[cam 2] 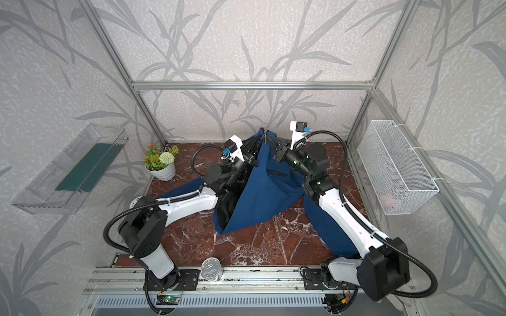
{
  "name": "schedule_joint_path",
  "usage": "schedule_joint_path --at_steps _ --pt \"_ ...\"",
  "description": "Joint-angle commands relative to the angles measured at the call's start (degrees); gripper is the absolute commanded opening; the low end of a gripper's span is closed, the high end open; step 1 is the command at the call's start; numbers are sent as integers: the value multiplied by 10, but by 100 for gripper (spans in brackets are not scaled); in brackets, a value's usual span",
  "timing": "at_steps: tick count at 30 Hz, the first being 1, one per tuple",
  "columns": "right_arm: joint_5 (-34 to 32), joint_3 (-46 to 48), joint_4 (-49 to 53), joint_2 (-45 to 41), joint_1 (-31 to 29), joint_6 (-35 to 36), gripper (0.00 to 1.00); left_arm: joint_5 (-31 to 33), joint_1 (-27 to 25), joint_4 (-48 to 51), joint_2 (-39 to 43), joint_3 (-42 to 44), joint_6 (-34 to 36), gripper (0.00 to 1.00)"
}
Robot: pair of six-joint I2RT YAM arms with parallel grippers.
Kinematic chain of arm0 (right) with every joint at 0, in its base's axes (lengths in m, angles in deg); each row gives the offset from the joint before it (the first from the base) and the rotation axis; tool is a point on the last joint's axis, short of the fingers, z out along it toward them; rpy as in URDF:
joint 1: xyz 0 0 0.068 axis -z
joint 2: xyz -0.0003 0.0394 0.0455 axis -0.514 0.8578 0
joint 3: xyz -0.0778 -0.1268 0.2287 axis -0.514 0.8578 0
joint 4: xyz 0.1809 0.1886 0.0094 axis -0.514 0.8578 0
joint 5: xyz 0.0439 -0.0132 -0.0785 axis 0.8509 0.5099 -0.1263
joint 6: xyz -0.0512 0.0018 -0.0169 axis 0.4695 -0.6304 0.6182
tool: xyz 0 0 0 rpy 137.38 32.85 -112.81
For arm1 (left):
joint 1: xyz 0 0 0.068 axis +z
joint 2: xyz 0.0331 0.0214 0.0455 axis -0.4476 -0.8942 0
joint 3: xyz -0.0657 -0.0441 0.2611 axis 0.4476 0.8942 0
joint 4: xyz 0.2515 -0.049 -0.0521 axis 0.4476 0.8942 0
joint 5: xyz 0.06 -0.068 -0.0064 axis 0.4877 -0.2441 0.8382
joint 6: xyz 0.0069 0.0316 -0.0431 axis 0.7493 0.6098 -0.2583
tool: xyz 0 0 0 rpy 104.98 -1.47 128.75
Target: Zip up the jacket
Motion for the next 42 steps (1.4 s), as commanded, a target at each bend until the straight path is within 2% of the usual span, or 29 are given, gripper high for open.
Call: schedule_joint_path --at_steps 1,4,6,9,11,14,19,22,24,27,31,37,42 --pt "-17 -111 -109 28 49 -1 0 -17 45 32 -39 -93 -42 0" --pt "0 -209 -60 62 52 42 0 -45 61 38 -77 -196 -76 0" --pt "12 -259 -37 69 52 59 0 -67 61 71 -87 -256 -73 0" --pt "10 -280 -6 56 52 72 0 -78 62 90 -75 -272 -91 0" --pt "9 -245 -10 33 52 58 0 -87 60 89 -50 -232 -102 0" --pt "-7 -117 -60 -20 47 11 0 -72 44 56 9 -96 -109 0" --pt "-19 119 -74 -140 26 -32 0 3 -28 -32 98 175 -103 0" --pt "-42 255 -69 -213 -2 -43 0 51 -71 -89 104 296 -117 0" --pt "-68 330 -53 -263 -20 -51 0 73 -89 -92 103 347 -136 0" --pt "-77 415 -19 -331 -27 -67 0 114 -126 -93 102 392 -139 0" --pt "-86 481 45 -419 -28 -81 0 143 -166 -92 94 407 -150 0" --pt "-92 520 114 -517 -30 -110 0 176 -221 -93 78 401 -146 0" --pt "-107 521 188 -578 -30 -121 0 185 -243 -93 74 395 -149 0"
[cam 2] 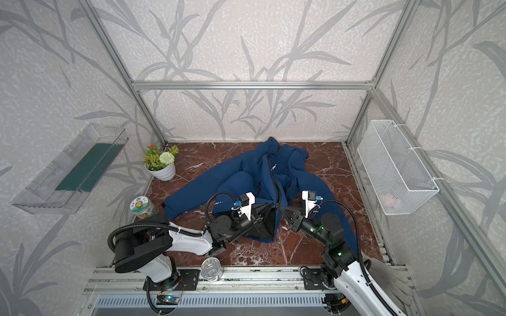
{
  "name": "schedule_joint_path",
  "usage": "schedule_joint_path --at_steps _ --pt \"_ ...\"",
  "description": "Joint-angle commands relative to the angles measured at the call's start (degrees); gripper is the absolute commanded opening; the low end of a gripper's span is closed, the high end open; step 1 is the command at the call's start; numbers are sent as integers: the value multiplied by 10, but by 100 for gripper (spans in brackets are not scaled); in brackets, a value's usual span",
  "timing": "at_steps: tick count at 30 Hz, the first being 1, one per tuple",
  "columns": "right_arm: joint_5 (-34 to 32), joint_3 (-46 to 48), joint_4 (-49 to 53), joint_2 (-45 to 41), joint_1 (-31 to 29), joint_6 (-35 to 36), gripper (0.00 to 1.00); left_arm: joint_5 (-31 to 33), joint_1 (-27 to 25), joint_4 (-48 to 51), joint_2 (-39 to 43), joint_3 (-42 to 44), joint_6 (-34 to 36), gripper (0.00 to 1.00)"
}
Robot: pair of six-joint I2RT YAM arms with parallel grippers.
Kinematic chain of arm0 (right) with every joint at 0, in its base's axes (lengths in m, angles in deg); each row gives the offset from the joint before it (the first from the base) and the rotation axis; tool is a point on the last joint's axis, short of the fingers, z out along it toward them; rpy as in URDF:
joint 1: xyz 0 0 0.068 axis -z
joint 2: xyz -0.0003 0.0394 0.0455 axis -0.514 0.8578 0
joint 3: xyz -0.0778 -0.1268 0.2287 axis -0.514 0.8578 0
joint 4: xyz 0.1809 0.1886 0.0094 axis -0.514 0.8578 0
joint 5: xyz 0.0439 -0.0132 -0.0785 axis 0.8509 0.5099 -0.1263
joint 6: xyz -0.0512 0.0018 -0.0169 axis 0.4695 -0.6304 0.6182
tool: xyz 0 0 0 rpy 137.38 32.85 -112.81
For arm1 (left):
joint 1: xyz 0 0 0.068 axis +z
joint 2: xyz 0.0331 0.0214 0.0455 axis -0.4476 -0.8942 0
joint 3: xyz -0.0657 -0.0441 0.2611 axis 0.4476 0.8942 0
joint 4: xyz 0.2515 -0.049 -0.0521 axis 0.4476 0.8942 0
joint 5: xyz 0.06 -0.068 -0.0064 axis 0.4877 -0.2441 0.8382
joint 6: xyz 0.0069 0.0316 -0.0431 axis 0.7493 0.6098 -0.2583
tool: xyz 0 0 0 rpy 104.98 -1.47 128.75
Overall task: Zip up the jacket
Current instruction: 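Lower the jacket front back toward the robot with both grippers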
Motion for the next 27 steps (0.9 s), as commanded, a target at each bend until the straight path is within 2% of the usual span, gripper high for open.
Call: schedule_joint_path --at_steps 1,3,6,9,12,19,23,27 --pt "-107 -13 46 -35 20 -17 2 75 1 -19 -6 6 -5 0" --pt "-92 -25 87 -40 20 -18 18 77 -4 -19 -10 1 -6 0" --pt "-71 -38 121 -37 20 -24 32 81 -9 -19 -14 -4 -6 0" --pt "-68 -51 145 -43 20 -28 34 85 -10 -19 -11 -2 -5 0" --pt "-76 -65 173 -54 20 -40 45 85 -11 -19 -7 2 -6 0" --pt "-36 -119 259 -63 10 -112 60 86 -15 -19 2 9 -8 0" --pt "-25 -123 263 -48 -11 -170 69 87 -18 -19 4 12 -8 0" --pt "-48 -116 249 -35 -73 -225 73 93 -22 -19 10 17 -4 0"
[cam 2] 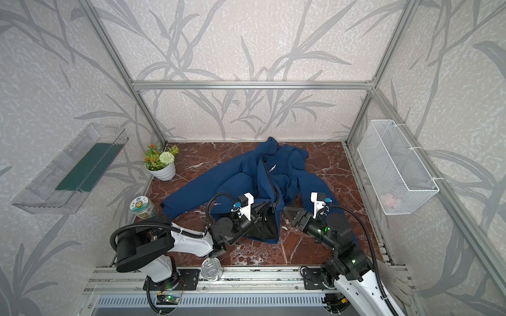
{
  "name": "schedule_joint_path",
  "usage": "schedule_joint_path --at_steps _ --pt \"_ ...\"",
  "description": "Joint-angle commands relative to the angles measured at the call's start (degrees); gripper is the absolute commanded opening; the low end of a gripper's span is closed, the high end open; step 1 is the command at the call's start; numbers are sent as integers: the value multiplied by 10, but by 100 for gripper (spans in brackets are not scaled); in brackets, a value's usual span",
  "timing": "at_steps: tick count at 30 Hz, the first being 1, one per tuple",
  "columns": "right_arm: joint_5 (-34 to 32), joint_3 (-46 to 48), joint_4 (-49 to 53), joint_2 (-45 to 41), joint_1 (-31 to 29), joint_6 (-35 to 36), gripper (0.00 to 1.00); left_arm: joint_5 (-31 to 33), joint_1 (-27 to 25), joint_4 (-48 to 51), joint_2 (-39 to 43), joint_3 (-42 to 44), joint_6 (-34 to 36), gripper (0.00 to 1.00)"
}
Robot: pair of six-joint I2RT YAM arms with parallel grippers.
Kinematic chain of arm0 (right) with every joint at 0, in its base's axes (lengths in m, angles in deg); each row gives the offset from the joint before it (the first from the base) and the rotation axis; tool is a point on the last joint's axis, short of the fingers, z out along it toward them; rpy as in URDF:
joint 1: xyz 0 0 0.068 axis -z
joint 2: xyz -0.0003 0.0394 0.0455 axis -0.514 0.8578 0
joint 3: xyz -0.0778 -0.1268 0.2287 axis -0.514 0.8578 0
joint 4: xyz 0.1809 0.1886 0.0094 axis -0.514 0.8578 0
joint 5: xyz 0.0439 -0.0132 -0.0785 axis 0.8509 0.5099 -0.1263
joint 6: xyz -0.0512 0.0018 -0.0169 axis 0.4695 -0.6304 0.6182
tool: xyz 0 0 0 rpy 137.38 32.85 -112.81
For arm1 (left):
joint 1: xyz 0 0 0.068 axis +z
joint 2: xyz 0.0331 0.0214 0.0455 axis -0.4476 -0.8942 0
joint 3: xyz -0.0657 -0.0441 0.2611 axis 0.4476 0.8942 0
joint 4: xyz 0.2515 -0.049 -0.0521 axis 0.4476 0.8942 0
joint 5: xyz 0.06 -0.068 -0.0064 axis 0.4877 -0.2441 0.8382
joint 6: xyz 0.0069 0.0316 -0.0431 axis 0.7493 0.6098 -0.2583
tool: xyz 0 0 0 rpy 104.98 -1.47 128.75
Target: Zip up the jacket
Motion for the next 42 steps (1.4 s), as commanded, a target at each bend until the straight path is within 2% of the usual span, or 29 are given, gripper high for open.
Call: schedule_joint_path --at_steps 1,7,10,14,23,36,42 --pt "-18 -8 4 12 -51 -61 74 15 -5 -19 17 11 -3 0" --pt "-89 -4 -78 76 -159 -77 74 19 -6 -19 18 12 -1 0" --pt "-100 11 -146 110 -177 -84 72 18 -7 -19 18 12 0 0" --pt "-115 11 -186 134 -181 -73 69 19 -7 -19 22 15 1 0" --pt "-174 38 -217 115 -181 -84 66 23 -8 -19 31 23 5 0" --pt "-143 36 -256 156 -181 -88 65 21 -8 -18 25 19 3 0" --pt "-145 42 -283 161 -181 -90 61 21 -7 -19 28 21 3 0"
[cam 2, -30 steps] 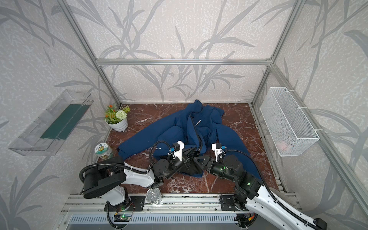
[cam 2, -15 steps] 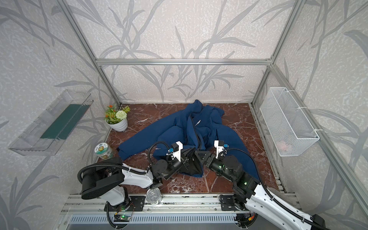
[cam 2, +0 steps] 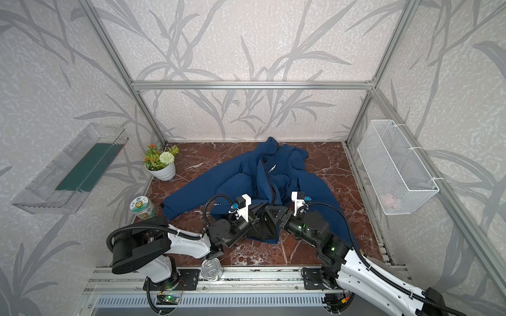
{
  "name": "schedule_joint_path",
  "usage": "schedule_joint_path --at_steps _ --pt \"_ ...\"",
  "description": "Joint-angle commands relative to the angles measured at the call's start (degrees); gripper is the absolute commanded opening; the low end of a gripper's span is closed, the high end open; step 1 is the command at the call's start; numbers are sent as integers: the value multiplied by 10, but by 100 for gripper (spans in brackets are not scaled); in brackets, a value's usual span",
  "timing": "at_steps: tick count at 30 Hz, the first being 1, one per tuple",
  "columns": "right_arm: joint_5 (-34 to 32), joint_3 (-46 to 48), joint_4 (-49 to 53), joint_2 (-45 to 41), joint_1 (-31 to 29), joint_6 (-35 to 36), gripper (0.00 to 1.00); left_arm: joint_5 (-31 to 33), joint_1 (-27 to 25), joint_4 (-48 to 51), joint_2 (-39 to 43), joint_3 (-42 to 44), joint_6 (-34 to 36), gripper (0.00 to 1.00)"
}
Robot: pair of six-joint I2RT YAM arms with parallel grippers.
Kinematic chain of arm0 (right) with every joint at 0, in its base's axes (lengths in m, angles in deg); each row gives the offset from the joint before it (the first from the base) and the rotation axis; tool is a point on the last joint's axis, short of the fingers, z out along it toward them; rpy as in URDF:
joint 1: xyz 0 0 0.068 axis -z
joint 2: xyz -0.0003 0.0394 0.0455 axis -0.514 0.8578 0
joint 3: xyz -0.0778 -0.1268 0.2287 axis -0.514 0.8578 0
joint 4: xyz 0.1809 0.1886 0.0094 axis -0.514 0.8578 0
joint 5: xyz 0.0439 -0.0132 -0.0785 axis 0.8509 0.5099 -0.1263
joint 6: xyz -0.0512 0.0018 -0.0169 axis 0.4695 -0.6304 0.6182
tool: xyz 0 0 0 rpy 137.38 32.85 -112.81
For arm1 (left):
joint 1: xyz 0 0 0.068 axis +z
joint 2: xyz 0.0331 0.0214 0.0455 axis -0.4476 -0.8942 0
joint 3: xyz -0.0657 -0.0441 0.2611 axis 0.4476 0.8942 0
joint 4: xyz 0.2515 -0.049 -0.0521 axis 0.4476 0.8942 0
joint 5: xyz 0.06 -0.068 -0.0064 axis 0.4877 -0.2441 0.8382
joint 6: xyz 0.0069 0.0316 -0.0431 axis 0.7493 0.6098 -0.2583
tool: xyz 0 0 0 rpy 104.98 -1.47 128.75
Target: Zip up the jacket
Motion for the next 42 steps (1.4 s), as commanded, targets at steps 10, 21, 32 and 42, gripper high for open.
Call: schedule_joint_path --at_steps 10,21,32,42 --pt "5 6 -29 -1 -3 -3 54 7 -3 -19 12 2 1 0" --pt "-18 17 -17 -21 -7 24 54 7 -3 -19 15 3 2 0" --pt "-73 15 46 -69 -42 47 56 5 -3 -19 12 1 3 0" --pt "-69 -2 9 -5 -49 60 44 6 -3 -19 15 1 5 0"
